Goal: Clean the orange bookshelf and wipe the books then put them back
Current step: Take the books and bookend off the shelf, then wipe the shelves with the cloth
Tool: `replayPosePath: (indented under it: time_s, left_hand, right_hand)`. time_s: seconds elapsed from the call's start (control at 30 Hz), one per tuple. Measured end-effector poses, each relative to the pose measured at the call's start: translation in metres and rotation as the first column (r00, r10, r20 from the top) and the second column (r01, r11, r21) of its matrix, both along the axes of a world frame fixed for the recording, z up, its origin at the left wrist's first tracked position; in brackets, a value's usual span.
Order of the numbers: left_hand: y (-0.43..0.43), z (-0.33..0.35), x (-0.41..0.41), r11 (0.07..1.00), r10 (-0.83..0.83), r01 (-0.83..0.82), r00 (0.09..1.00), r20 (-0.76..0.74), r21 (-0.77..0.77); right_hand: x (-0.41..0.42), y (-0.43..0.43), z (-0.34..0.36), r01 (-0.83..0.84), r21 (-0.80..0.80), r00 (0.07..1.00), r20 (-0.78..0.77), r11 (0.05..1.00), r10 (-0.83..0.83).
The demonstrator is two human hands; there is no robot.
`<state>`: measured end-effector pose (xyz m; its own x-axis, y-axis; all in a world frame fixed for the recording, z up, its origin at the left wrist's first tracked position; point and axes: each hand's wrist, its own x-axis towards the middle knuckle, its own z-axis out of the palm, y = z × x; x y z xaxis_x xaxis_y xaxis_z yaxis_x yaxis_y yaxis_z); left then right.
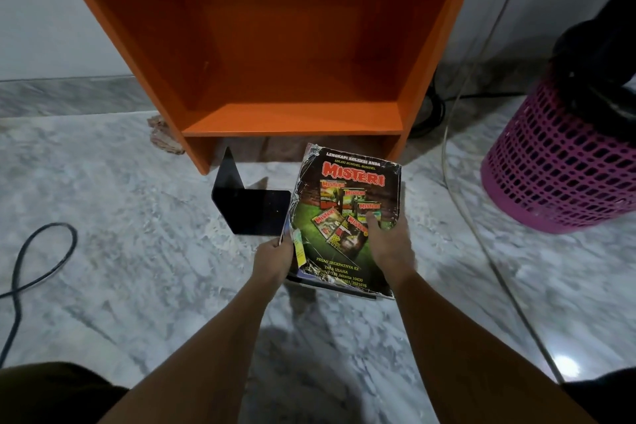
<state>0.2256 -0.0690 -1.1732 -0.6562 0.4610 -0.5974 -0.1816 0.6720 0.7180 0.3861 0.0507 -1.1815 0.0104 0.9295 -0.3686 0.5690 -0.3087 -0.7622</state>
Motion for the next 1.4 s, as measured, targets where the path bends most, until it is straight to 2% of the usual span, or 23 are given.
replayPosePath:
  time_s: [0.2,0.3,0.37,0.47,0.57,0.67,0.8,0.93,1.1,1.27,1.4]
  left_hand:
    - [0.0,0.008,-0.004,0.999,-0.033,0.034,0.997,0.068,-0.01]
    - [0.008,0.018,-0.009,0.989,-0.138,0.139,0.99,0.032,-0.047]
    - [0.016,0.029,-0.016,0.971,-0.236,0.233,0.97,-0.062,-0.062]
    - [0.032,0.065,-0.033,0.924,-0.382,0.37,0.887,-0.259,-0.095]
    - [0.058,0.12,-0.052,0.898,-0.429,0.437,0.836,-0.341,-0.059]
    - [0.078,0.201,-0.068,0.841,-0.515,0.539,0.764,-0.388,-0.053]
    - [0.083,0.317,-0.083,0.778,-0.597,0.624,0.693,-0.404,-0.078]
    - [0.072,0.471,-0.1,0.777,-0.605,0.62,0.687,-0.403,-0.108]
    - [0.039,0.671,-0.117,0.796,-0.551,0.597,0.646,-0.529,-0.101]
    - [-0.008,0.836,-0.13,0.837,-0.467,0.546,0.671,-0.575,-0.042]
    - [-0.03,0.921,-0.142,0.859,-0.414,0.512,0.662,-0.625,-0.026]
  right_hand:
    - [-0.007,-0.007,0.005,0.082,-0.03,0.997,-0.005,0.996,-0.082]
    - [-0.016,-0.006,0.021,0.119,-0.041,0.99,0.086,0.992,-0.116]
    - [-0.021,-0.001,0.035,0.084,-0.034,0.987,0.137,0.996,-0.078]
    - [-0.029,0.013,0.058,-0.032,0.013,0.994,0.11,0.999,0.03]
    - [-0.04,0.038,0.101,-0.196,0.089,0.978,0.085,0.977,0.188]
    - [-0.057,0.057,0.182,-0.376,0.158,0.927,0.067,0.913,0.37]
    - [-0.082,0.056,0.306,-0.434,0.23,0.899,0.05,0.871,0.435]
    - [-0.106,0.044,0.466,-0.553,0.257,0.831,0.102,0.792,0.547]
    - [-0.122,0.017,0.671,-0.619,0.314,0.782,0.167,0.72,0.6]
    - [-0.14,-0.024,0.844,-0.664,0.343,0.727,0.086,0.665,0.681]
    - [-0.157,-0.042,0.933,-0.643,0.438,0.7,0.007,0.627,0.714]
